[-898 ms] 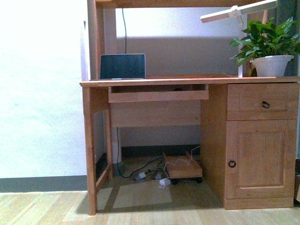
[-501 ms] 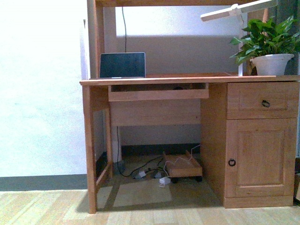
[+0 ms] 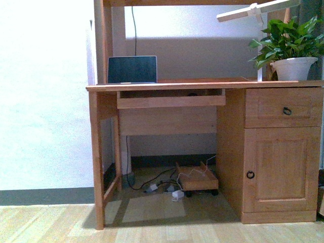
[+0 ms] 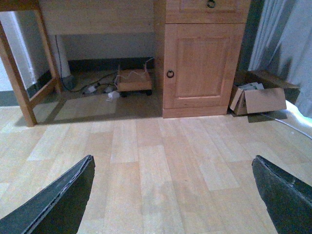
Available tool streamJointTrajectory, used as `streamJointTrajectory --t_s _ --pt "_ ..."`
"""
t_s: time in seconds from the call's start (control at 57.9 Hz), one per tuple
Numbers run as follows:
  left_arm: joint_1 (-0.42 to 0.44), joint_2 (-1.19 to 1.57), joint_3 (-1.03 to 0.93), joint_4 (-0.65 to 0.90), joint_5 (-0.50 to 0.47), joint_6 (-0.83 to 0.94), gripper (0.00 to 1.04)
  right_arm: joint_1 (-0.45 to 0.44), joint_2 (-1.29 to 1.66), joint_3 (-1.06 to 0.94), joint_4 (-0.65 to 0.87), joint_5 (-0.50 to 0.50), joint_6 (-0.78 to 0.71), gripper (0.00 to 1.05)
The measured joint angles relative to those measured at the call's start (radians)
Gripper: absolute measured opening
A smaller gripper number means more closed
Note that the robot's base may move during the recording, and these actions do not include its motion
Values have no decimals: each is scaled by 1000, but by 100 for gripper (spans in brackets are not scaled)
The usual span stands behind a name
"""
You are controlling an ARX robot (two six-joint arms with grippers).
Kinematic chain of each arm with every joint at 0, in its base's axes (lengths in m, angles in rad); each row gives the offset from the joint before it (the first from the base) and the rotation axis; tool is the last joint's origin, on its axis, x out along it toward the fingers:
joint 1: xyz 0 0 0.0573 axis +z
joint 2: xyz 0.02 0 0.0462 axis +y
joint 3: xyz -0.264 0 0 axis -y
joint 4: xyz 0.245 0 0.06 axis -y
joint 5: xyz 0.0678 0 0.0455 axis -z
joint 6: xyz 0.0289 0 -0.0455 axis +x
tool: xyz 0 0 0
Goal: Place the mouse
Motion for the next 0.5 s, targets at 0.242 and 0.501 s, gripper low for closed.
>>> streamJointTrajectory --t_s 0.242,0.501 --pt "0 0 0 0 0 0 97 0 0 0 0 0 0 97" --pt "0 0 0 0 0 0 97 0 0 0 0 0 0 97"
